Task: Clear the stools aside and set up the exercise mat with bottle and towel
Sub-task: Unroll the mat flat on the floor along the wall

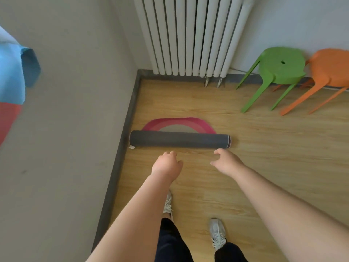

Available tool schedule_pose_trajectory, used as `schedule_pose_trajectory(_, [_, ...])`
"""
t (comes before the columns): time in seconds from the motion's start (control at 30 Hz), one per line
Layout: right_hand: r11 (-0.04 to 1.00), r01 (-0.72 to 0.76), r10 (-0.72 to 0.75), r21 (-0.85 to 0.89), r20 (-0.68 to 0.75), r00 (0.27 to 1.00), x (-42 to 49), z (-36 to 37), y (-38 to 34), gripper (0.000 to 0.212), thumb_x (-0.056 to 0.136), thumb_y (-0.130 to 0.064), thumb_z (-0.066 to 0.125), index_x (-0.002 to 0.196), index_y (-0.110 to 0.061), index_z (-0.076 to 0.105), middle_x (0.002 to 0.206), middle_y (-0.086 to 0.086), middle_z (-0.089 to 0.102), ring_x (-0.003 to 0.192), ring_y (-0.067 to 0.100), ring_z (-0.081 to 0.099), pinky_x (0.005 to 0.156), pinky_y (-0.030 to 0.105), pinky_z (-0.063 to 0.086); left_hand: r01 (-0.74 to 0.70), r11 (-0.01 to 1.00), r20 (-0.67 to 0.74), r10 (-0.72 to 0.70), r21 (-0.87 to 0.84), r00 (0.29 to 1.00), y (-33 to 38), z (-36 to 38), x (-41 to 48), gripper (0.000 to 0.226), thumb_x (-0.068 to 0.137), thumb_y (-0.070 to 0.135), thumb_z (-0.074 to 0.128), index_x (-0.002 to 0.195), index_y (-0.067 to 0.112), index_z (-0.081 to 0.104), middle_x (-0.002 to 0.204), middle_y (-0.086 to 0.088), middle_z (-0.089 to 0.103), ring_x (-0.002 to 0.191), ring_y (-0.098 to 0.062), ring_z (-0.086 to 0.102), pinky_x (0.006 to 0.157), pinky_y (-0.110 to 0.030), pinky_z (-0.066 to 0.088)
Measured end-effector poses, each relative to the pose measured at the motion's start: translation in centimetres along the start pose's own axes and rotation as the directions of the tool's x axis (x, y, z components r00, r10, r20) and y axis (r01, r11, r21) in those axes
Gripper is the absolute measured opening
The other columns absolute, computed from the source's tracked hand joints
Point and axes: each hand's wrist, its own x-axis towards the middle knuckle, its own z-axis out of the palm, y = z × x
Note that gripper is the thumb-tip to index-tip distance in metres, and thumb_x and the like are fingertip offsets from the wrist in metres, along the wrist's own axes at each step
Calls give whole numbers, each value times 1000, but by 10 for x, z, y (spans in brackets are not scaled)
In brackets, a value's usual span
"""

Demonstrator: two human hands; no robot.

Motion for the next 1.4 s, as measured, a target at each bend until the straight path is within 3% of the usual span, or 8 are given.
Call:
schedule_pose_trajectory(0.3, [998,-50,54,45,-82,995,133,59,-38,51,89,-23,61,137,-23,47,141,0,47,101,19,56,69,27,41,-34,993,135,19,109,991,-56,1,163,54,97,42,42,146,19,34,150,-6,36,133,-26,39,97,-41,47])
schedule_pose_trajectory(0.47, [997,-77,79,20,-67,995,246,107,-24,56,87,-18,60,141,-23,45,143,2,47,122,24,52,82,28,45,-65,987,153,42,147,987,-82,55,274,53,98,38,40,147,20,29,150,-2,33,134,-24,34,100,-41,42])
schedule_pose_trajectory(0.67, [997,-24,20,-73,-53,998,389,163,-17,64,87,-16,60,146,-21,38,146,5,43,132,27,43,103,37,41,-89,982,119,70,165,990,-105,129,406,56,100,31,39,151,17,22,157,-3,23,141,-26,24,111,-40,28])
schedule_pose_trajectory(0.97, [948,134,-158,-288,-62,985,552,243,1,63,98,-42,45,151,-15,27,159,10,21,147,28,18,119,42,17,-140,958,116,114,251,987,-140,240,538,70,97,36,45,154,17,8,162,-7,-2,149,-25,-3,121,-39,9])
schedule_pose_trajectory(1.17, [894,143,-135,-424,50,990,580,268,18,71,98,-52,34,156,-21,6,163,7,4,150,27,1,120,49,7,-160,931,127,124,328,984,-163,269,558,75,96,41,43,153,13,3,162,-8,-4,149,-24,-4,121,-38,5])
schedule_pose_trajectory(1.27, [884,118,-135,-453,-6,991,559,283,22,74,94,-51,45,154,-17,15,158,12,18,146,31,14,117,49,18,-155,935,88,133,320,987,-168,275,548,72,97,38,42,153,13,5,162,-8,-2,149,-24,-1,121,-38,6])
schedule_pose_trajectory(1.33, [875,116,-176,-470,-86,981,541,290,23,62,91,-44,51,141,-13,35,141,13,38,131,32,33,106,46,34,-151,941,53,141,302,989,-167,276,543,69,98,35,42,153,14,8,162,-8,0,149,-24,0,121,-37,7])
schedule_pose_trajectory(1.4, [879,119,-200,-463,-129,971,528,295,26,47,89,-35,54,129,-12,45,129,11,46,122,31,42,96,43,39,-168,933,49,160,319,986,-167,279,541,67,97,33,42,153,14,10,161,-9,2,148,-25,2,120,-38,8])
